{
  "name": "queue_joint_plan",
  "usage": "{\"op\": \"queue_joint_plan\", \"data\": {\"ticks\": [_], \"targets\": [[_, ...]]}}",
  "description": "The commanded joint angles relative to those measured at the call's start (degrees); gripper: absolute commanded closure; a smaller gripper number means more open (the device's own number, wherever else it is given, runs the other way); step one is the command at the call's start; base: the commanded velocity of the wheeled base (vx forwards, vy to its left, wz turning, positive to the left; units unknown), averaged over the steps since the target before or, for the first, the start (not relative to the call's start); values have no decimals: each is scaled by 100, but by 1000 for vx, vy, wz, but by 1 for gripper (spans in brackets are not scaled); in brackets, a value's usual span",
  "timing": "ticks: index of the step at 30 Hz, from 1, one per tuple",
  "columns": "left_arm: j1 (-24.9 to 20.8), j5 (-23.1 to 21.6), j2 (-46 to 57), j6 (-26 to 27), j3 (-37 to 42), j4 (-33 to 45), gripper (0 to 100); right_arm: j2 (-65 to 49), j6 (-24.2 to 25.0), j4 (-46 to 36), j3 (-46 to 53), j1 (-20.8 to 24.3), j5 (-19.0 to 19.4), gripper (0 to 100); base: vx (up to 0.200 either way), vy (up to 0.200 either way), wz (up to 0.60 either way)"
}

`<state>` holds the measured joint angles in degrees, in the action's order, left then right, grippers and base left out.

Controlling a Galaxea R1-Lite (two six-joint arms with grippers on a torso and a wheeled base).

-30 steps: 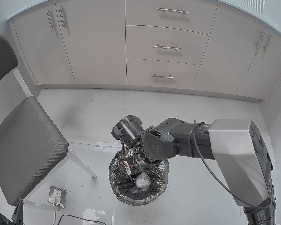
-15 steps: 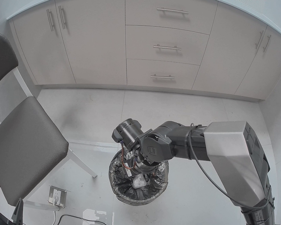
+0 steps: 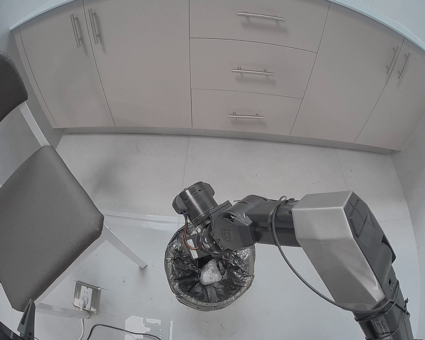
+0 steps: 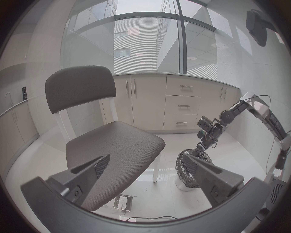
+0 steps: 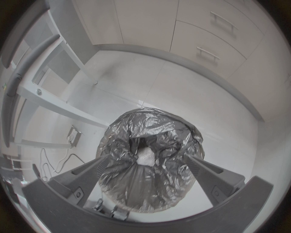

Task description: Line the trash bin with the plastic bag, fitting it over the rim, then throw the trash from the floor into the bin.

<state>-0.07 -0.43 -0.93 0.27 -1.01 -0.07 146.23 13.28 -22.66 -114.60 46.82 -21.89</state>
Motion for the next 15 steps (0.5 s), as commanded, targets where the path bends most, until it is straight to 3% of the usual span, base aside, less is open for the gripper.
{"op": "queue_joint_plan", "data": {"ticks": [1, 15], "targets": [[-1, -1, 93, 0, 101, -1, 0, 363, -326, 341, 1, -130, -219, 0, 0, 0, 0], [-1, -1, 93, 0, 101, -1, 0, -50, -554, 113, 1, -464, -228, 0, 0, 0, 0]]}}
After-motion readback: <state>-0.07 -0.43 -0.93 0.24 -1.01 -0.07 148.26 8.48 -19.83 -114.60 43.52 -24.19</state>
